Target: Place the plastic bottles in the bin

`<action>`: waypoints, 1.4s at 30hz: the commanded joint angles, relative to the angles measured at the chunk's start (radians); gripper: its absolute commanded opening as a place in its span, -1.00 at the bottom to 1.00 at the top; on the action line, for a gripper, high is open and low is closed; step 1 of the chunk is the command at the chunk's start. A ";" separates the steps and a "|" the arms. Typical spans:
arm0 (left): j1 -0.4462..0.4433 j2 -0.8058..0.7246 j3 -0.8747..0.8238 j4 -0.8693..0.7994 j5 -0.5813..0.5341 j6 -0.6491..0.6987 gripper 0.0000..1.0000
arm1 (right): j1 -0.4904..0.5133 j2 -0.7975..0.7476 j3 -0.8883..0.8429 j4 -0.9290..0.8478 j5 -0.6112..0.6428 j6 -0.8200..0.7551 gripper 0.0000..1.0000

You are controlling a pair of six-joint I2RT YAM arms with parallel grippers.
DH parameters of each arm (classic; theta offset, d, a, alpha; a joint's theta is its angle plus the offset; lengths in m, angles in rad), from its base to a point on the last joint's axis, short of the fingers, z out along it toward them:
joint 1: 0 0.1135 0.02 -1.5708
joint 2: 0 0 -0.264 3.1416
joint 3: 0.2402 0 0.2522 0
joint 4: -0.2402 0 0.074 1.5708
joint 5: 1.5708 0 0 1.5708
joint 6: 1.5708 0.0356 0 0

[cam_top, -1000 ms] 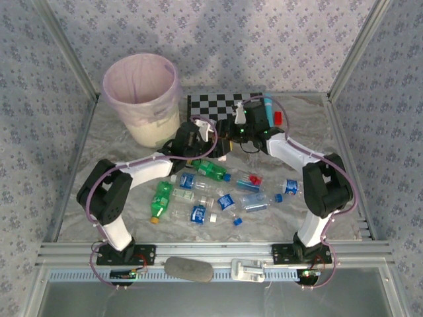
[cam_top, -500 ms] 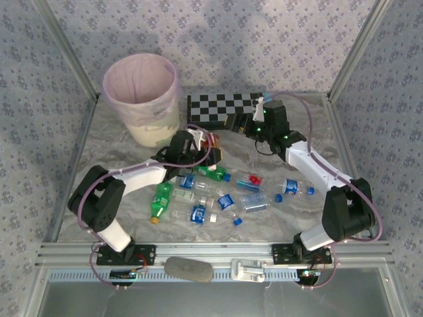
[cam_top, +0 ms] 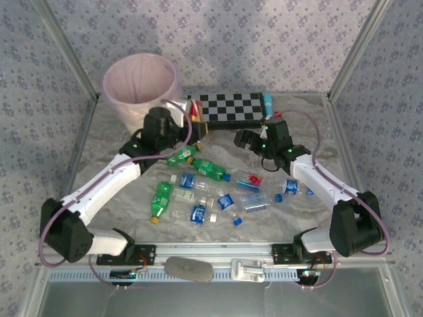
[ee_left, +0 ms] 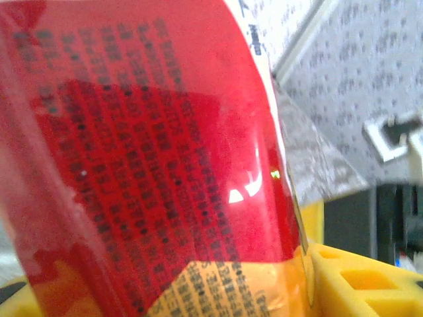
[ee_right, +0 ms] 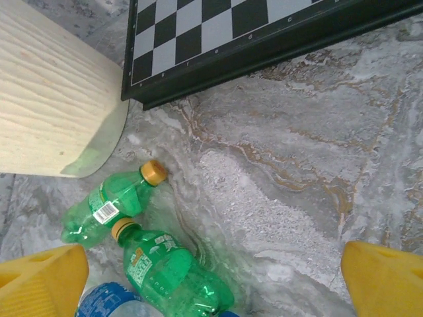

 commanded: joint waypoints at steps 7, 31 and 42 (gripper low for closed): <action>0.186 0.038 0.307 -0.207 -0.087 0.207 0.04 | 0.015 -0.002 -0.027 0.033 0.059 -0.071 1.00; 0.463 0.500 0.732 -0.440 -0.115 0.252 0.09 | 0.016 0.225 0.091 0.113 -0.035 -0.109 1.00; 0.470 0.521 0.725 -0.455 -0.141 0.231 0.51 | 0.010 0.243 0.152 0.051 -0.012 -0.127 1.00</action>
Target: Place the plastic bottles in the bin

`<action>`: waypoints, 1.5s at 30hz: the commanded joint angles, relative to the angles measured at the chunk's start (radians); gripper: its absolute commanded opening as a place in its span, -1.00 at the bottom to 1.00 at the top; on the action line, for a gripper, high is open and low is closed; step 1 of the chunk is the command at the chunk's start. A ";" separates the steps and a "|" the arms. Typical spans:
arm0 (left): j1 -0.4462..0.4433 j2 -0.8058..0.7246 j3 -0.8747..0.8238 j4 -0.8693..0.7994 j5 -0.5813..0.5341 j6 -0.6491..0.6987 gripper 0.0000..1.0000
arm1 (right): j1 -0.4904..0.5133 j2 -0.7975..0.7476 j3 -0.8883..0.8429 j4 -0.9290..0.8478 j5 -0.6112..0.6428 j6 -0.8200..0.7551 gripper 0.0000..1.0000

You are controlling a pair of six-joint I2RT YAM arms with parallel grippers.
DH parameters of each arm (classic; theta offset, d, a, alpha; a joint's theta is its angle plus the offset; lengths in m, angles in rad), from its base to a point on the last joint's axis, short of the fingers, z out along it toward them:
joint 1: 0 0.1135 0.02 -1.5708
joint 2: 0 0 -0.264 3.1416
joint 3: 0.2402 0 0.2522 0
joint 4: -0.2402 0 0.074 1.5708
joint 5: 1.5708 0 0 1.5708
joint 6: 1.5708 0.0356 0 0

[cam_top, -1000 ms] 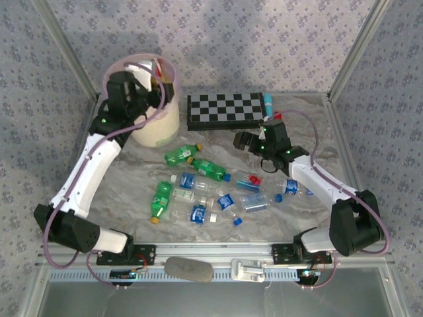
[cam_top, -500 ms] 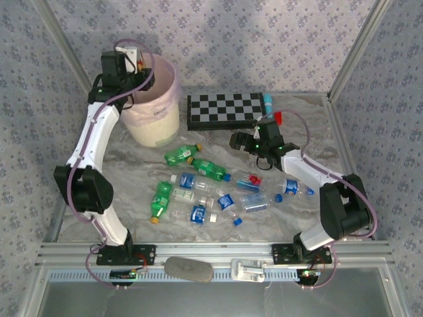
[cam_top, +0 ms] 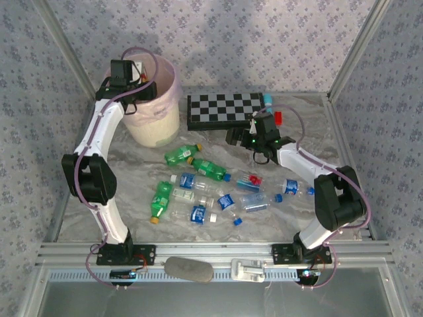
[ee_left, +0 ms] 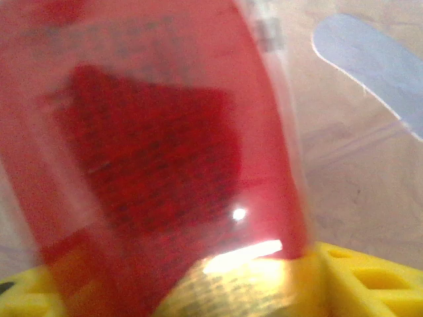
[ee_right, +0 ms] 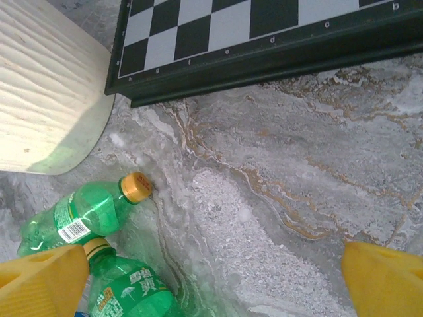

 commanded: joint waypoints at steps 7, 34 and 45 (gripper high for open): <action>0.007 -0.071 -0.007 0.032 -0.003 -0.028 0.81 | -0.003 -0.006 0.032 -0.051 0.053 -0.019 1.00; -0.538 -0.467 -0.761 0.633 0.017 -0.297 1.00 | -0.190 -0.373 -0.081 -0.610 0.472 0.177 1.00; -0.611 -0.347 -0.827 0.632 0.025 -0.337 1.00 | -0.375 -0.559 -0.306 -0.670 0.273 0.400 1.00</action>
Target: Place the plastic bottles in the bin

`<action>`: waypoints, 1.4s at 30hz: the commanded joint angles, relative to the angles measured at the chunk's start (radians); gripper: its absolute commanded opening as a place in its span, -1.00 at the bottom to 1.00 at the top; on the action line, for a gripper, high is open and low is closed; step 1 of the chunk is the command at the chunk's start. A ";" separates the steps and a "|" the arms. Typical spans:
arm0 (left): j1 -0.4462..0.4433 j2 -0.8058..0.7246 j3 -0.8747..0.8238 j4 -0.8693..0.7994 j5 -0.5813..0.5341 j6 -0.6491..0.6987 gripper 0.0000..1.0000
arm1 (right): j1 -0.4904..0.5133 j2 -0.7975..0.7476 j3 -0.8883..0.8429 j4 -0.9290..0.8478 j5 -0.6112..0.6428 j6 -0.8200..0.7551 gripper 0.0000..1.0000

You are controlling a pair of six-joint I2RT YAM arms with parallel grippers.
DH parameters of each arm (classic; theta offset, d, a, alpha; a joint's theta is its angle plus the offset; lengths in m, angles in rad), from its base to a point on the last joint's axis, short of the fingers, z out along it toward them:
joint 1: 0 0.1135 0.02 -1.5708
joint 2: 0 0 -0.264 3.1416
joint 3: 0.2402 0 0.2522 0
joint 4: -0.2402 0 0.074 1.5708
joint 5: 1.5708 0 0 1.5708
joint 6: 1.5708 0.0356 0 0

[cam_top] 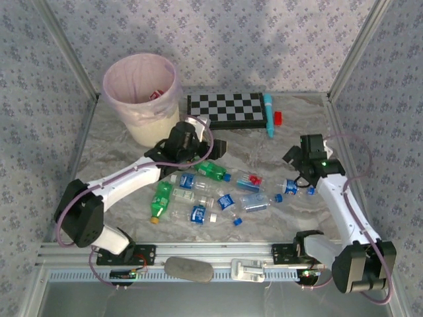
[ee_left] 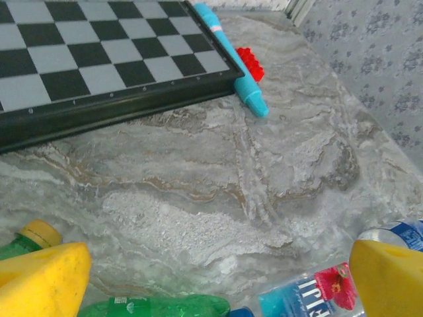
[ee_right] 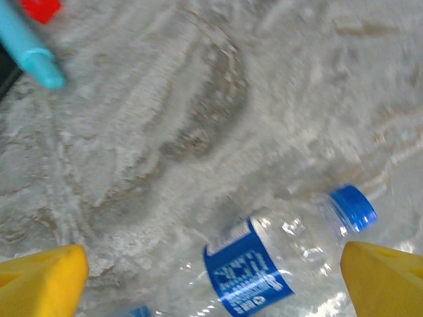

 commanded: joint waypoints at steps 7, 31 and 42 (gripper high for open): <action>0.000 0.022 -0.005 0.022 -0.044 -0.023 1.00 | -0.064 -0.008 -0.188 0.083 -0.190 0.244 1.00; 0.000 0.018 -0.010 -0.008 -0.080 -0.015 1.00 | -0.171 0.247 -0.330 0.497 -0.324 0.317 0.92; 0.001 0.021 -0.011 -0.008 -0.091 -0.013 1.00 | -0.172 0.263 -0.354 0.560 -0.337 0.301 0.42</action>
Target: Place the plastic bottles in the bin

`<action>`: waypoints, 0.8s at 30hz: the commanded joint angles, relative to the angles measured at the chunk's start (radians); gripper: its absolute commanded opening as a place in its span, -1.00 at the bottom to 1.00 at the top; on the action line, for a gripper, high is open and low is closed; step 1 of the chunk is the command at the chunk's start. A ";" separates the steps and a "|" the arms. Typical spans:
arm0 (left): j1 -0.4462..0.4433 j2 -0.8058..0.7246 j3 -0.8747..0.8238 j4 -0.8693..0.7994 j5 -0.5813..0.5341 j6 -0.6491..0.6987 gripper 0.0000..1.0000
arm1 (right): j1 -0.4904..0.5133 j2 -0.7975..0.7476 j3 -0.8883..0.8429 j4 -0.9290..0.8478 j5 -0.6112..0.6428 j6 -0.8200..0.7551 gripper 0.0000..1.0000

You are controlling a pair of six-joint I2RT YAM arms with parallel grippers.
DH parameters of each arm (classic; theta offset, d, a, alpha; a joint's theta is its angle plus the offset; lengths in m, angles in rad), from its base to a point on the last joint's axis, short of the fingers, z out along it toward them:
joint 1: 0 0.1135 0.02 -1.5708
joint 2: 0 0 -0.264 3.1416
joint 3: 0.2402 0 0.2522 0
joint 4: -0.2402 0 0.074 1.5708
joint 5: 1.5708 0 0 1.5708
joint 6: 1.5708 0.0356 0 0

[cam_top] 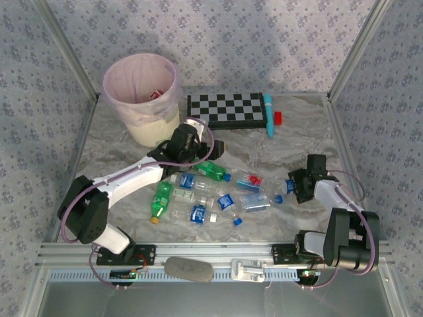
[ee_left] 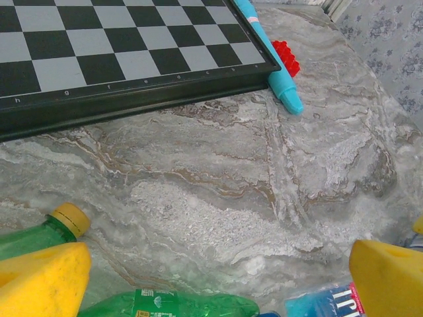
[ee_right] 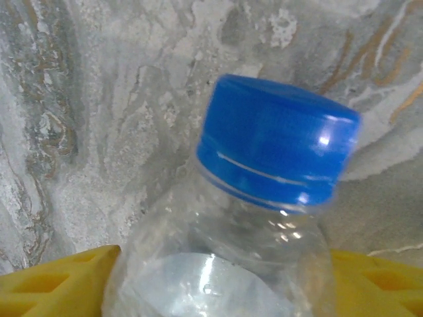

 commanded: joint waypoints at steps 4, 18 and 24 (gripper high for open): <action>-0.001 0.002 -0.004 -0.004 -0.020 0.005 1.00 | 0.010 0.033 -0.050 0.167 -0.038 -0.013 0.20; 0.055 -0.004 -0.002 0.014 0.071 -0.074 1.00 | 0.079 -0.055 0.153 0.160 -0.072 -0.184 -0.04; 0.111 -0.024 0.000 0.061 0.205 -0.120 1.00 | 0.209 -0.004 0.294 0.219 -0.073 -0.294 -0.13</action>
